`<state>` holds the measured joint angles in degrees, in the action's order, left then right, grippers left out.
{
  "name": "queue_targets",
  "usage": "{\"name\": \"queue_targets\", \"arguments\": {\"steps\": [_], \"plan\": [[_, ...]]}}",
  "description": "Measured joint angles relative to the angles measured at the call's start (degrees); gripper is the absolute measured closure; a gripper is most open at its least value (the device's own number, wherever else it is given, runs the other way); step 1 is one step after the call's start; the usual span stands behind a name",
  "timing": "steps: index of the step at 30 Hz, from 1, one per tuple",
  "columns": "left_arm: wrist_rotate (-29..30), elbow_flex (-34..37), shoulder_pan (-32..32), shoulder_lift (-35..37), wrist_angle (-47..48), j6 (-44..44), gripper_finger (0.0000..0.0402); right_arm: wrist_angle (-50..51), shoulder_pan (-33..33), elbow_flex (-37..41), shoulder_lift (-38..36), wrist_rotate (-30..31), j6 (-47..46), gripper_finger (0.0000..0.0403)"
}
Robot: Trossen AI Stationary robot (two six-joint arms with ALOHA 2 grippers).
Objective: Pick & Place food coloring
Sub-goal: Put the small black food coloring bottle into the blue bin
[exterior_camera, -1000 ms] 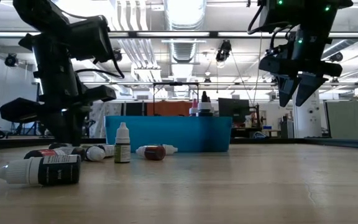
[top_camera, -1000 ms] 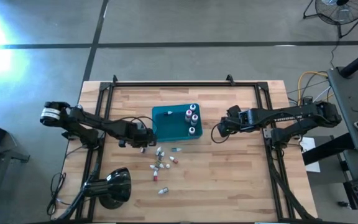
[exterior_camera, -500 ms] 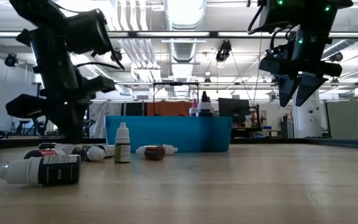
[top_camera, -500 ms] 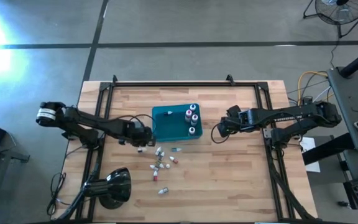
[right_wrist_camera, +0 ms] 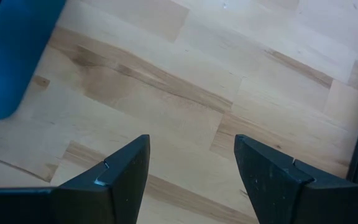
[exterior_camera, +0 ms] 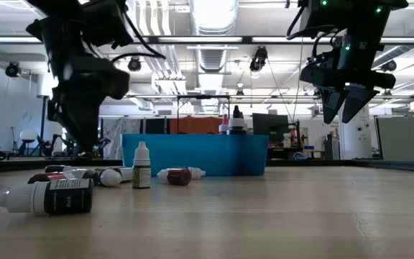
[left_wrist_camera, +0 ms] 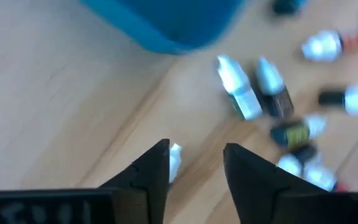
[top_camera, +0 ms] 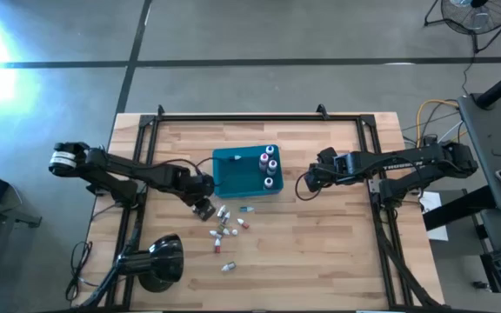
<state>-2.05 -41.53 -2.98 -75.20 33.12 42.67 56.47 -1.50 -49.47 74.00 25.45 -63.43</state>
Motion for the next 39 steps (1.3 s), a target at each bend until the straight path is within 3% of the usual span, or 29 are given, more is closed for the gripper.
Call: {"name": "queue_targets", "arguments": {"steps": [5, 12, 26, 39], "plan": [[-0.04, 0.54, -1.80, 0.00, 1.01, -16.89, 0.0268, 0.06, 0.00, 0.00, 0.00, -0.17, 0.10, 0.0174], [2.60, 0.59, -1.89, -0.33, 1.70, -24.89, 0.0268, 0.08, 0.00, 0.00, 0.00, -0.46, 0.43, 0.0175], [0.88, 0.91, -1.89, -4.88, 0.81, -28.48, 0.0268, 0.06, 0.00, 0.04, 0.02, 0.07, 0.60, 0.0175], [0.99, 1.50, -1.89, -7.82, -0.57, -25.29, 0.0268, 0.10, 0.00, 0.04, 0.02, 0.09, 0.60, 0.0175]]}}
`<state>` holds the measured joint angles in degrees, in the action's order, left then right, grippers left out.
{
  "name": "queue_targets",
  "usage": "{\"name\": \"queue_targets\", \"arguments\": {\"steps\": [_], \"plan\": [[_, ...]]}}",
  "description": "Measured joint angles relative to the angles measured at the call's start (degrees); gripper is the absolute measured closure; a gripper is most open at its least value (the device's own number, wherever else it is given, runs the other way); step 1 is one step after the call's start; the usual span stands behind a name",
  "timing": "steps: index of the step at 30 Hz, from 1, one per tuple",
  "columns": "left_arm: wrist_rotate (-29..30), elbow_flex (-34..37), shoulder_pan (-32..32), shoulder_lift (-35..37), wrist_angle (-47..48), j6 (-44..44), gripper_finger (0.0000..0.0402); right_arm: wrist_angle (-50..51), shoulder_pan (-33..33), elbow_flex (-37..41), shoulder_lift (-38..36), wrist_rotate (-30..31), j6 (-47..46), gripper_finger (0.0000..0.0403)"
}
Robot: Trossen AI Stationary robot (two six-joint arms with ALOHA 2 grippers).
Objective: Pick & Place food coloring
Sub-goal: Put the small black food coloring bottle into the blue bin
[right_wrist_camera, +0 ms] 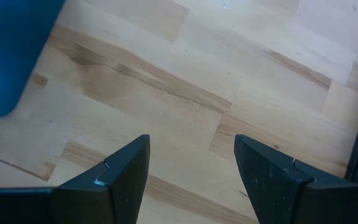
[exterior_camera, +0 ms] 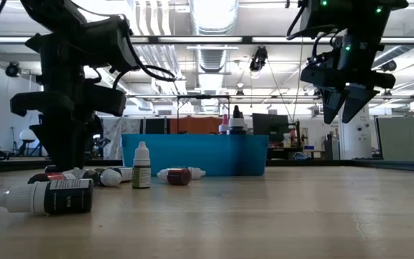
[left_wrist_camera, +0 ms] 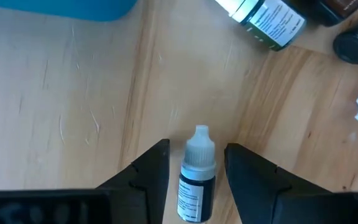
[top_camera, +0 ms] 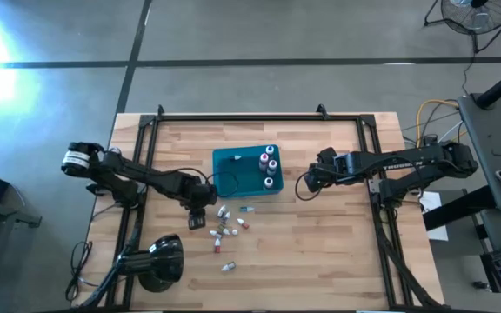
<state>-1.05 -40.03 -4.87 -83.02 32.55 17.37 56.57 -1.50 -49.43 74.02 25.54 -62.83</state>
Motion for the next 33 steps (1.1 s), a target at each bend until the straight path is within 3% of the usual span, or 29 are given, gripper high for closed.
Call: {"name": "queue_targets", "arguments": {"steps": [5, 15, 20, 28, 33], "plan": [[0.71, 0.00, -0.02, 0.00, -0.26, 0.35, 0.0280, 0.00, 0.00, 0.00, 0.00, 0.00, 0.00, 0.0175], [1.38, 0.56, 0.00, 0.07, -1.45, 1.98, 0.0366, 0.00, 0.00, 0.00, 0.00, 0.04, -0.02, 0.0175], [1.01, -0.85, 0.00, 0.00, 2.62, 2.40, 0.0379, 0.00, 0.00, 0.00, 0.00, 0.15, 0.00, 0.0174], [1.56, -9.47, 0.46, 1.51, 10.92, 1.53, 0.0381, -0.01, -0.02, 0.00, 0.00, 1.37, 0.02, 0.0174], [8.66, -16.73, 1.21, 2.56, 13.89, -1.03, 0.0382, -0.03, 0.00, 0.00, 0.00, 1.51, 0.00, 0.0174]]}}
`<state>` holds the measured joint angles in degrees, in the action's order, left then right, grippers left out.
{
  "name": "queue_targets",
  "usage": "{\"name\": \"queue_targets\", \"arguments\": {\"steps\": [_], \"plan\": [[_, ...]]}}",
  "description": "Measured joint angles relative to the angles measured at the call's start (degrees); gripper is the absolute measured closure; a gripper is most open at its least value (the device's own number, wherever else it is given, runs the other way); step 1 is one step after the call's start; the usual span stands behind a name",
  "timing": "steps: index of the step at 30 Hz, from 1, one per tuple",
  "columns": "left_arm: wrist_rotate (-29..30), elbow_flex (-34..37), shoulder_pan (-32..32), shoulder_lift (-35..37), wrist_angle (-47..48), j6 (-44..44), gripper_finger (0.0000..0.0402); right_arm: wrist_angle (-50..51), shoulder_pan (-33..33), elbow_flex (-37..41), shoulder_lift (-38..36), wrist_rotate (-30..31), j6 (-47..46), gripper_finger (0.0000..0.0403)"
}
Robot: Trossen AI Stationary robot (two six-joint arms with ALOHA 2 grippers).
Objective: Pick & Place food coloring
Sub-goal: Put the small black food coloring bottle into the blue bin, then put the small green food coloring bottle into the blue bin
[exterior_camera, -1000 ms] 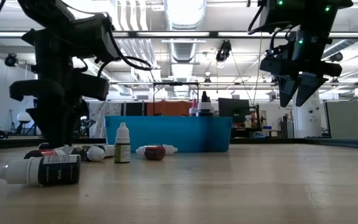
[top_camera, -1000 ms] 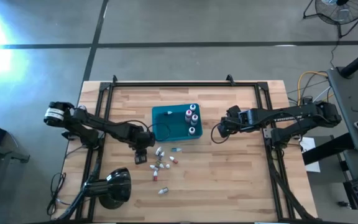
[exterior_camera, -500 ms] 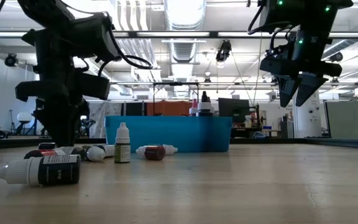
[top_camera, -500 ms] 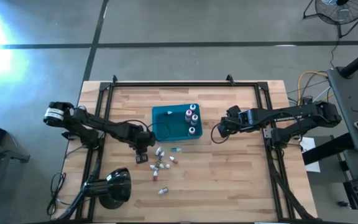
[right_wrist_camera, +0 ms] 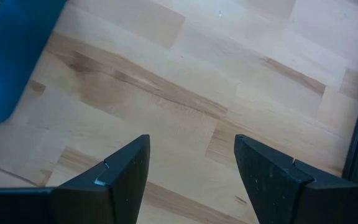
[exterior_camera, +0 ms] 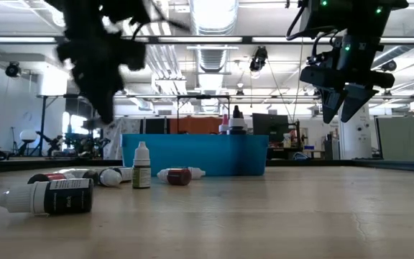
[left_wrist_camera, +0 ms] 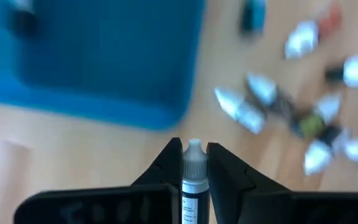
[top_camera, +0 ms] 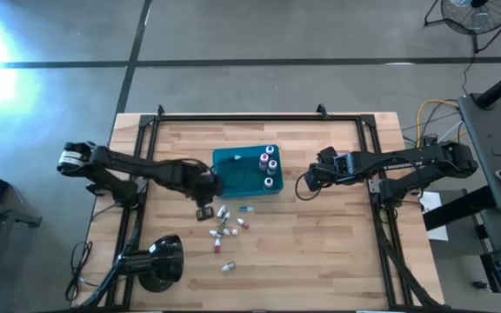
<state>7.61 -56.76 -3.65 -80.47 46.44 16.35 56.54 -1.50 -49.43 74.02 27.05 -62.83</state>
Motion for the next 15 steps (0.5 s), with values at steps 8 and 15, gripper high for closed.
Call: {"name": "queue_targets", "arguments": {"steps": [8, 15], "plan": [[14.60, -3.69, 2.22, -0.70, -10.56, -12.84, 0.0371, -0.03, 0.02, 0.00, 0.00, -0.29, -0.17, 0.0175], [18.02, -2.66, 4.62, -2.20, -18.25, -15.21, 0.0269, 0.03, 0.13, 0.00, 0.00, -2.79, 0.28, 0.0175]]}}
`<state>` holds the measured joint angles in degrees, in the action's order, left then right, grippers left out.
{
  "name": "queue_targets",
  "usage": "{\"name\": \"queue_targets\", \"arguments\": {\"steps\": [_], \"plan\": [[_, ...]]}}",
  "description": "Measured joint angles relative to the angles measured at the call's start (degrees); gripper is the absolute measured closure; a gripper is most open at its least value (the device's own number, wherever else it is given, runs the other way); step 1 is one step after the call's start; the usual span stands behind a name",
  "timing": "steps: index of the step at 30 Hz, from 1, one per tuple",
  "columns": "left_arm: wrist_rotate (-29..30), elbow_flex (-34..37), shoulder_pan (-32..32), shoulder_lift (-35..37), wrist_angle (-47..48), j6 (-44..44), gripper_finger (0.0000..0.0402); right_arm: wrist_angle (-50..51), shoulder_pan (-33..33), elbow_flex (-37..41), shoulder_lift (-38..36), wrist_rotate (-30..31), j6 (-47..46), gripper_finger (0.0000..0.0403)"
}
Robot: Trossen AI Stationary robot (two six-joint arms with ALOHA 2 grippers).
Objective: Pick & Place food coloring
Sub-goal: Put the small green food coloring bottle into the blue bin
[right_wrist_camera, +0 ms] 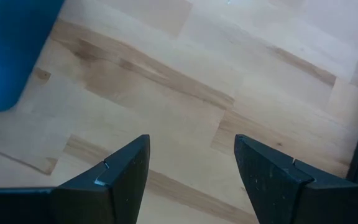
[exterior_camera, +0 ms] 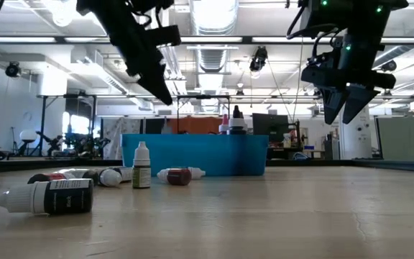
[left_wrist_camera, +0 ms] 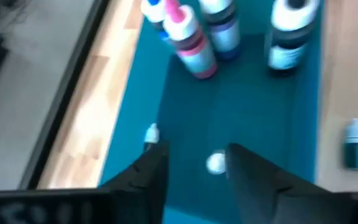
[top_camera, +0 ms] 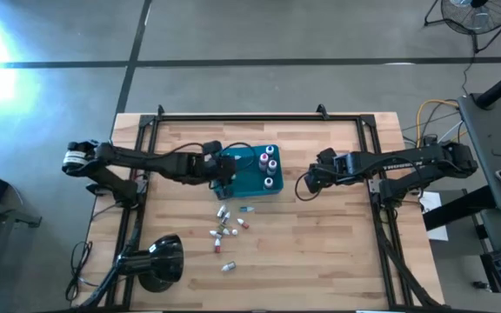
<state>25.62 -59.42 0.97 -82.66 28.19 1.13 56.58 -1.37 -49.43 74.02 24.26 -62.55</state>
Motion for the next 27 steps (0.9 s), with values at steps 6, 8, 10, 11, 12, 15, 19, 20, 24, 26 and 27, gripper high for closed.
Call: {"name": "queue_targets", "arguments": {"steps": [6, 8, 10, 11, 12, 15, 19, 20, 24, 26, 27], "plan": [[1.06, -2.20, -1.24, 0.58, 5.19, 0.15, 0.0209, -0.02, 0.00, 0.00, 0.00, -0.74, 2.31, 0.0175], [-2.61, -3.63, -2.03, 1.25, 9.75, 2.86, 0.0206, -0.13, 0.00, 0.00, 0.00, -1.12, 4.57, 0.0175], [-7.48, -4.09, -2.75, 1.57, 13.88, 7.43, 0.0206, -0.17, 0.00, 0.00, 0.00, -1.53, 5.96, 0.0175], [-10.70, -4.05, -3.01, 1.61, 15.68, 10.79, 0.0206, -0.21, 0.00, 0.00, 0.00, -1.55, 6.25, 0.0175], [-13.83, -3.73, -3.09, 1.60, 16.93, 14.63, 0.0206, -0.25, 0.00, 0.00, 0.00, -1.54, 6.39, 0.0175], [-21.15, -1.48, -3.32, 1.37, 18.27, 28.94, 0.0205, -0.48, 0.00, 0.00, 0.00, -1.17, 5.77, 0.0175], [-23.22, 2.04, -3.98, 1.21, 16.80, 45.97, 0.0205, -0.74, -0.02, 0.00, 0.00, -0.27, 4.79, 0.0175], [-23.31, 2.73, -4.16, 1.23, 16.27, 49.51, 0.0205, -0.80, -0.01, 0.00, 0.00, -0.27, 4.81, 0.0175], [-23.49, 5.40, -5.24, 1.23, 14.04, 58.26, 0.0205, -0.87, 0.00, 0.00, 0.00, -0.27, 5.47, 0.0175], [-23.53, 6.48, -6.06, 1.23, 11.45, 60.34, 0.0205, -0.90, 0.00, 0.00, 0.00, -0.27, 5.53, 0.0175], [-23.49, 6.91, -6.44, 1.23, 10.50, 61.36, 0.0205, -0.90, 0.00, 0.00, 0.00, -0.27, 5.53, 0.0175]]}}
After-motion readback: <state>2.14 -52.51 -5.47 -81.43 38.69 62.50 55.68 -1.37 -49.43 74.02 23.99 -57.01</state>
